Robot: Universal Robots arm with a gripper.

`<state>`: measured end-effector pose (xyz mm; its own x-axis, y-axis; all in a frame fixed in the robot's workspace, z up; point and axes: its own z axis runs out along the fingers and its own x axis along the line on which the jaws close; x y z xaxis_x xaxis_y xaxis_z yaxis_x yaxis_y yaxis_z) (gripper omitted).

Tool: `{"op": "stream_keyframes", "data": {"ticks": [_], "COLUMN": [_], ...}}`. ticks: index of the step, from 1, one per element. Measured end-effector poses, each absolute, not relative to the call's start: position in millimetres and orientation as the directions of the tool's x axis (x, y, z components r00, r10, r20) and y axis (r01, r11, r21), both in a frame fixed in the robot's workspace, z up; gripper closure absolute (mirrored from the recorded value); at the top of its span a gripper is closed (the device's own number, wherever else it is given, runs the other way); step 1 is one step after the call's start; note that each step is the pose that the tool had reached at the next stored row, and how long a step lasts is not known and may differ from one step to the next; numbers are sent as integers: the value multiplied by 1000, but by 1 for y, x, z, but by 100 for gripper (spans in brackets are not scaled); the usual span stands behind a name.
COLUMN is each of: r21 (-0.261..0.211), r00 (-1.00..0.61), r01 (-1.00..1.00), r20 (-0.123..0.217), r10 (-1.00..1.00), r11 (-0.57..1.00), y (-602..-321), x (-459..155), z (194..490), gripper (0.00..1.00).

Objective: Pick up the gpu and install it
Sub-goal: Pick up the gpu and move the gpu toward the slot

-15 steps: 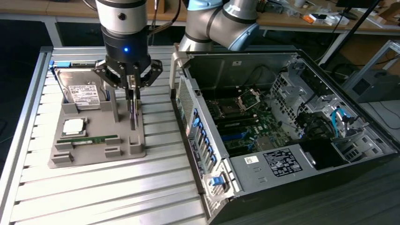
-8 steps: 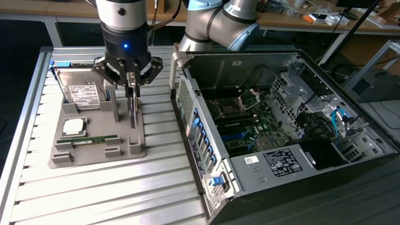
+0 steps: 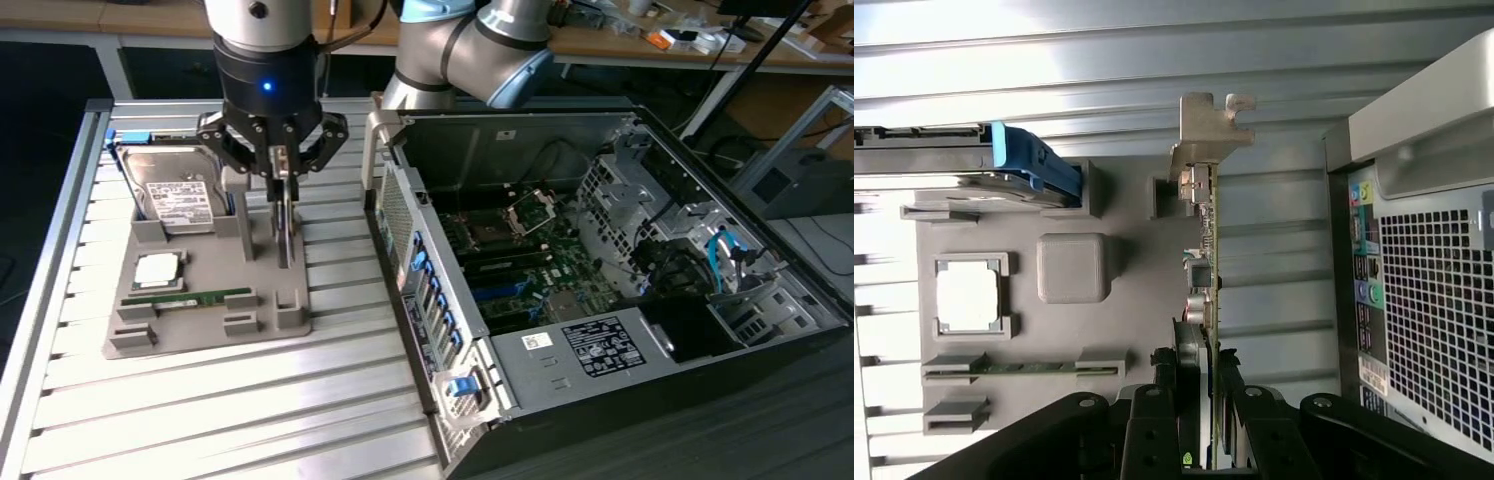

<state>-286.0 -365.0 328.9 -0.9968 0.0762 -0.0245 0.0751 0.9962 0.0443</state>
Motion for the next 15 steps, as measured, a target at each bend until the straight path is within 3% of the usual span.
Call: {"op": "stream_keyframes", "data": {"ticks": [15], "r21": [44], "r00": [-997], "r01": [75], "r20": [-24], "r10": [76], "r11": [996], "y": [-365], "x": [-286], "z": [339], "gripper": [73]}}
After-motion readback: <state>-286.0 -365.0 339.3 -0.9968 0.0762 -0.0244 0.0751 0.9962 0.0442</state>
